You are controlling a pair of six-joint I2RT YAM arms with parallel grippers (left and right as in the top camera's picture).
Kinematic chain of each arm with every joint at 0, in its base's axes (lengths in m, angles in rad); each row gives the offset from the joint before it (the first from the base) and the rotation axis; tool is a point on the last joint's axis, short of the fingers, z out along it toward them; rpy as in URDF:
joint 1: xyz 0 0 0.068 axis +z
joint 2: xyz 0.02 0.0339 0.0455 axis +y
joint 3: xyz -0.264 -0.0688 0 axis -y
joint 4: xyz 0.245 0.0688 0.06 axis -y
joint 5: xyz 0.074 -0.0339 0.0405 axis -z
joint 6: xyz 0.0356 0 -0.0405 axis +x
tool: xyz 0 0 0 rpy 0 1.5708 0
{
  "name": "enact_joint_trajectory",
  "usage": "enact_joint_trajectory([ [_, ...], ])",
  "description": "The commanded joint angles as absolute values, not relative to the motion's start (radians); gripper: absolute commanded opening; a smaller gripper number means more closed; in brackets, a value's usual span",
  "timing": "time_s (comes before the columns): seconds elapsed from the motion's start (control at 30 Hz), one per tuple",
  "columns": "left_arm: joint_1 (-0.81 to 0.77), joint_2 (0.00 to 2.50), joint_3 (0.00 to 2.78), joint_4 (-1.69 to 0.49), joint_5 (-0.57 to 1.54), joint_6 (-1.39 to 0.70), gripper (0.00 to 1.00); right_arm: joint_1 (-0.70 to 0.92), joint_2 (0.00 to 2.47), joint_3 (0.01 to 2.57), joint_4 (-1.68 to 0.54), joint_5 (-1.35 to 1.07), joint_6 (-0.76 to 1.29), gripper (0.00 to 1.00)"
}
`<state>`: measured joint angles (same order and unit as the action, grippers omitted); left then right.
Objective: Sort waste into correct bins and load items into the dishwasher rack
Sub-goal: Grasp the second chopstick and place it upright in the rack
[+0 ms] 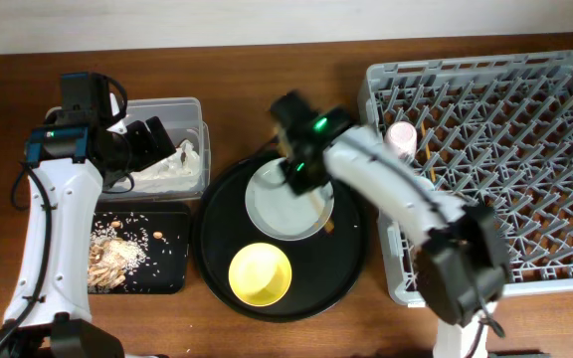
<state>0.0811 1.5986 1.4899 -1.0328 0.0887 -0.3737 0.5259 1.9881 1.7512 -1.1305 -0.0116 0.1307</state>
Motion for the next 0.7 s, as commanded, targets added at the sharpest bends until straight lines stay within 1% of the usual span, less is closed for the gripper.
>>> enact_joint_trajectory([
  [0.0,0.083,1.587,1.506,-1.034,0.081,-0.365,0.99,0.375,1.936,1.843,-1.206,0.207,-0.028,0.04],
  [0.1,0.083,1.587,1.506,-1.034,0.081,-0.365,0.99,0.244,1.937,1.845,-1.208,0.24,-0.162,0.04],
  [0.17,0.083,1.587,1.506,-1.034,0.081,-0.365,0.99,0.15,1.937,1.844,-1.193,0.22,-0.165,0.04],
  [0.33,0.083,1.587,1.506,-1.034,0.081,-0.365,0.99,-0.014,1.938,1.844,-1.163,0.13,-0.169,0.04],
  [0.5,0.083,1.587,1.506,-1.034,0.081,-0.365,0.99,-0.125,1.939,1.837,-1.168,0.088,-0.185,0.04],
  [0.67,0.083,1.587,1.506,-1.034,0.081,-0.365,0.99,-0.159,1.939,1.812,-1.164,0.04,-0.21,0.04],
])
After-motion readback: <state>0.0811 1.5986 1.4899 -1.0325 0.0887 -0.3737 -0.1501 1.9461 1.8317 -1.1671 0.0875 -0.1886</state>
